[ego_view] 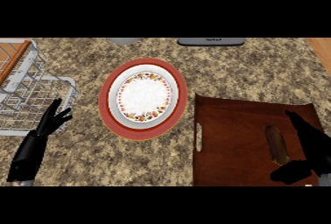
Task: Pick the sweet potato from the tray and place it in the plate
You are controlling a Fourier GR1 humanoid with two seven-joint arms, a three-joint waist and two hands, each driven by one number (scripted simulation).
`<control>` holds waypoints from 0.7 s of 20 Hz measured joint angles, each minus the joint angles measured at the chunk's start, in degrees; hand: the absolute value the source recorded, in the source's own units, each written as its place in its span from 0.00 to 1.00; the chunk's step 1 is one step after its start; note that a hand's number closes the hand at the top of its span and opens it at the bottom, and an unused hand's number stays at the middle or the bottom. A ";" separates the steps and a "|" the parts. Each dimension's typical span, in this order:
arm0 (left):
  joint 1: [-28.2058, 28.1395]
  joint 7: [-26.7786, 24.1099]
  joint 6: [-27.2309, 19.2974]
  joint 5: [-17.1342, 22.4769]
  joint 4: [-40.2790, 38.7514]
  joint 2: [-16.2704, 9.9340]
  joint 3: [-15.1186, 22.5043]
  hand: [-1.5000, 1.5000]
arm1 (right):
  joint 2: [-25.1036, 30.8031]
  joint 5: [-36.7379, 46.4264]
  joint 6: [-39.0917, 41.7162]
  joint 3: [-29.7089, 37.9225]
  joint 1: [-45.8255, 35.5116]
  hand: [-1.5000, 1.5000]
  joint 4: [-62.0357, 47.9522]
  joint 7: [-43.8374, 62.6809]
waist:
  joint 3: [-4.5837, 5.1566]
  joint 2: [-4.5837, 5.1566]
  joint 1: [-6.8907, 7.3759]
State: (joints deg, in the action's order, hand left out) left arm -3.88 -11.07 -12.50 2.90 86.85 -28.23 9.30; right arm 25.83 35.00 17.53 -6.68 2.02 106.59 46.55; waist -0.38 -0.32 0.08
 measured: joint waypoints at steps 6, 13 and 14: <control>-0.57 0.94 1.93 -0.10 0.86 0.12 -1.21 0.50 | -1.33 1.27 -0.40 0.27 -0.99 0.00 -6.49 -3.15 | 0.04 0.05 0.05; -0.44 0.75 2.11 -2.29 0.32 2.03 -2.29 0.50 | -2.48 3.32 -1.58 1.01 -0.92 0.00 -10.76 -6.69 | -0.04 -0.08 -0.04; -0.54 1.32 2.21 -2.43 0.63 2.17 -2.47 0.50 | -2.89 3.59 -1.69 1.10 -1.57 0.00 -11.55 -6.78 | -0.01 -0.04 -0.02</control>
State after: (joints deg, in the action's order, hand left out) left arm -4.42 -9.75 -10.29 0.47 87.48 -26.05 6.83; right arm 22.94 38.58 15.84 -5.57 0.45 95.04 39.77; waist -0.39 -0.36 0.05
